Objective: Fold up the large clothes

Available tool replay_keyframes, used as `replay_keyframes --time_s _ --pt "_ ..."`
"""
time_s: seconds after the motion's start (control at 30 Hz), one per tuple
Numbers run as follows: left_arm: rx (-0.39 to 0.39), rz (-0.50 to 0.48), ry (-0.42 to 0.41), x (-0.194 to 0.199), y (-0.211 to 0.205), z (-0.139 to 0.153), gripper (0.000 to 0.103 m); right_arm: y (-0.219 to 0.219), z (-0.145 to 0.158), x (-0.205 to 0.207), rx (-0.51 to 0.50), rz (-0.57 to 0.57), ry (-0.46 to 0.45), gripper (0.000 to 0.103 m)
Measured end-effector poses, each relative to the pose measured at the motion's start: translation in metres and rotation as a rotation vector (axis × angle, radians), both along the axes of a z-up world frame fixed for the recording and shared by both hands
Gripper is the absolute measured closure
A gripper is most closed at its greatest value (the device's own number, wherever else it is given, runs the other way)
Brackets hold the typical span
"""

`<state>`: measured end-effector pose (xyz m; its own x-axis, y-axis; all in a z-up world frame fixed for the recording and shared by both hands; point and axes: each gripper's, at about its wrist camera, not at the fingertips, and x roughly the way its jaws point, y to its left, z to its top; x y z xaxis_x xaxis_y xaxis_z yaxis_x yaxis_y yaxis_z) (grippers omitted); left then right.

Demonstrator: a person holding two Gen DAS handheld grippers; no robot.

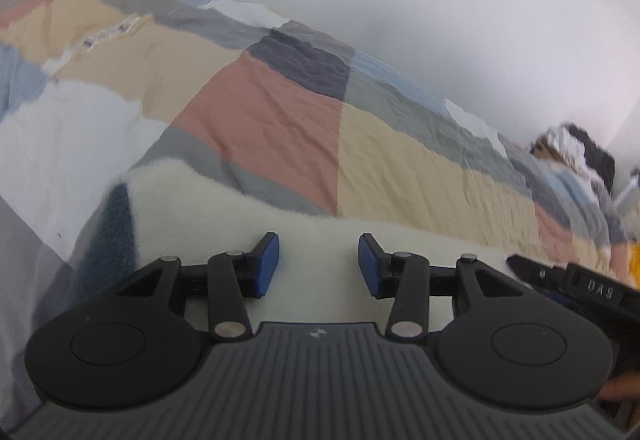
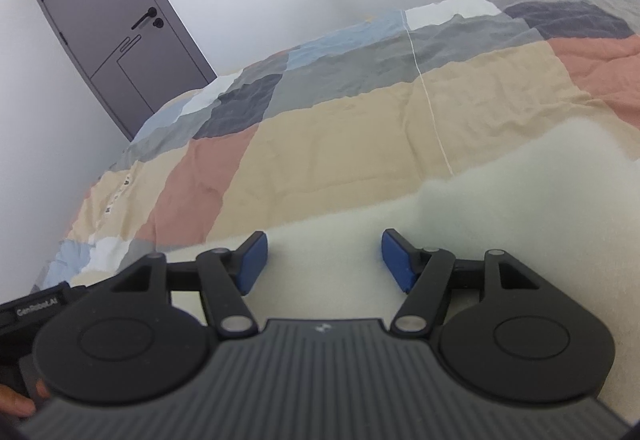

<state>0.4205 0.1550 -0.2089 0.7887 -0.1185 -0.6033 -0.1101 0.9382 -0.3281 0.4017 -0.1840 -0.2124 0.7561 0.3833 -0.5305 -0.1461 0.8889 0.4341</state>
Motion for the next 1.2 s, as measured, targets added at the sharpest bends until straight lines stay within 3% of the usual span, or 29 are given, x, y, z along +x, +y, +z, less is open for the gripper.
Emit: replay_keyframes --time_s 0.23,0.57,0.67,0.77,0.9,1.2 --pt "0.119 -0.047 -0.024 -0.035 -0.018 0.017 0.047 0.006 0.012 -0.024 -0.077 -0.01 -0.023 0.038" --pt "0.219 -0.083 -0.042 -0.074 -0.038 0.023 0.046 0.014 0.031 -0.074 -0.229 0.046 -0.107 0.037" --pt "0.236 -0.089 -0.032 -0.073 -0.04 0.023 0.046 0.017 0.027 -0.073 -0.243 0.079 -0.086 0.037" --pt "0.232 -0.098 -0.007 -0.068 -0.04 0.017 0.045 0.019 0.021 -0.066 -0.24 0.091 -0.065 0.034" --pt "0.159 -0.085 0.029 -0.057 -0.03 0.009 0.042 0.022 0.012 -0.054 -0.23 0.1 -0.045 0.029" --pt "0.092 -0.064 0.025 -0.055 -0.024 0.009 0.038 0.028 0.006 -0.045 -0.237 0.101 -0.051 0.024"
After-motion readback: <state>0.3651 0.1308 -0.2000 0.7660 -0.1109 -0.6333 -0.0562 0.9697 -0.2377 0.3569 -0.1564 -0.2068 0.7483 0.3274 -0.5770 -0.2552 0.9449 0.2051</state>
